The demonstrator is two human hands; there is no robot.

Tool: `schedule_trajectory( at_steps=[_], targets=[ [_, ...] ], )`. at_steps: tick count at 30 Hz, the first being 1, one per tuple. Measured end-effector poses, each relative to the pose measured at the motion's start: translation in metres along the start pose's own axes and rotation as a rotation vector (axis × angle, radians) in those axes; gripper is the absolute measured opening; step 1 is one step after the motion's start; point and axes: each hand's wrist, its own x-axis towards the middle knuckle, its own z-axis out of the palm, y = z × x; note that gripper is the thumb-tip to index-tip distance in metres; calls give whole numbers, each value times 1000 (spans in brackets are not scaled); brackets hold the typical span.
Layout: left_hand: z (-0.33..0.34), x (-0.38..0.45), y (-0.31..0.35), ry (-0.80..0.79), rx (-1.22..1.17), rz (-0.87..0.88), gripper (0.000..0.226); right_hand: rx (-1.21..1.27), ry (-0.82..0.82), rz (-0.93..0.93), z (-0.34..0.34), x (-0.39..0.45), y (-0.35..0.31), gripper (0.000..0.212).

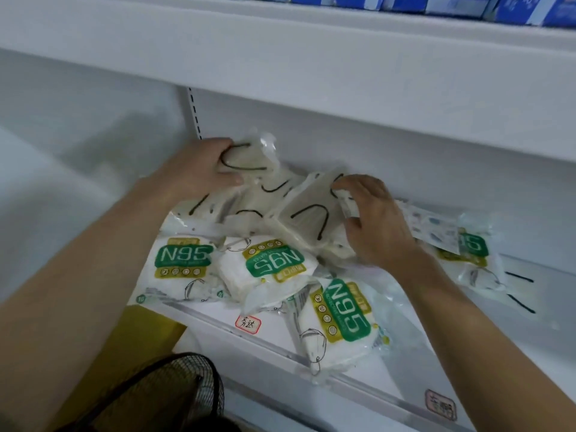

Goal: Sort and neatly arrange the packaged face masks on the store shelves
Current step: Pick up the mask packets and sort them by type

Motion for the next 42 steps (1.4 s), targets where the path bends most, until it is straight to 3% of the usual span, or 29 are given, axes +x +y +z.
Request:
schedule_trajectory(
  at_steps=[2, 4, 5, 7, 9, 12, 15, 19, 23, 25, 28, 30, 32, 34, 36, 38, 42],
  targets=[
    [-15, 2, 12, 201, -343, -96, 40, 45, -141, -20, 7, 6, -17, 58],
    [-11, 3, 25, 268, -749, -203, 46, -84, -337, 26, 20, 11, -20, 66],
    [-3, 3, 32, 236, -887, -280, 58, -126, -353, 44, 29, 11, -18, 63],
    [25, -1, 42, 138, -1004, -463, 79, -70, -225, 60, 39, 7, -11, 40],
    [55, -8, 44, 33, -1043, -503, 80, 45, -76, 110, 42, 2, -3, 25],
    [85, -14, 41, -14, -977, -444, 82, 50, 99, 270, 41, -9, 2, 21],
    [84, -18, 44, 81, -776, -422, 49, 33, 325, 370, 42, -16, 2, 24],
    [76, -24, 52, 195, -533, -367, 23, 65, 543, 329, 37, -19, -24, 26],
    [72, -29, 64, 221, -707, -408, 10, 57, 639, 149, 37, -17, -52, 30],
    [73, -35, 70, 232, -906, -474, 13, 112, 562, -12, 41, -15, -56, 32],
    [78, -35, 70, 80, -1464, -648, 30, 160, 213, -159, 58, -16, -58, 31],
    [78, -37, 66, -10, -1608, -710, 44, 179, 55, -177, 68, -19, -57, 32],
    [80, -40, 62, -2, -1553, -630, 37, 225, 13, -133, 69, -22, -55, 34],
    [81, -45, 58, 96, -1421, -573, 29, 217, -27, 24, 63, -22, -52, 51],
    [81, -50, 51, 216, -1418, -629, 27, 157, -113, 203, 60, -20, -48, 67],
    [80, -56, 45, 342, -1463, -711, 25, 82, -122, 260, 62, -17, -45, 68],
    [78, -69, 39, 463, -1420, -672, 22, 83, -84, 257, 58, -16, -43, 55]
  ],
)
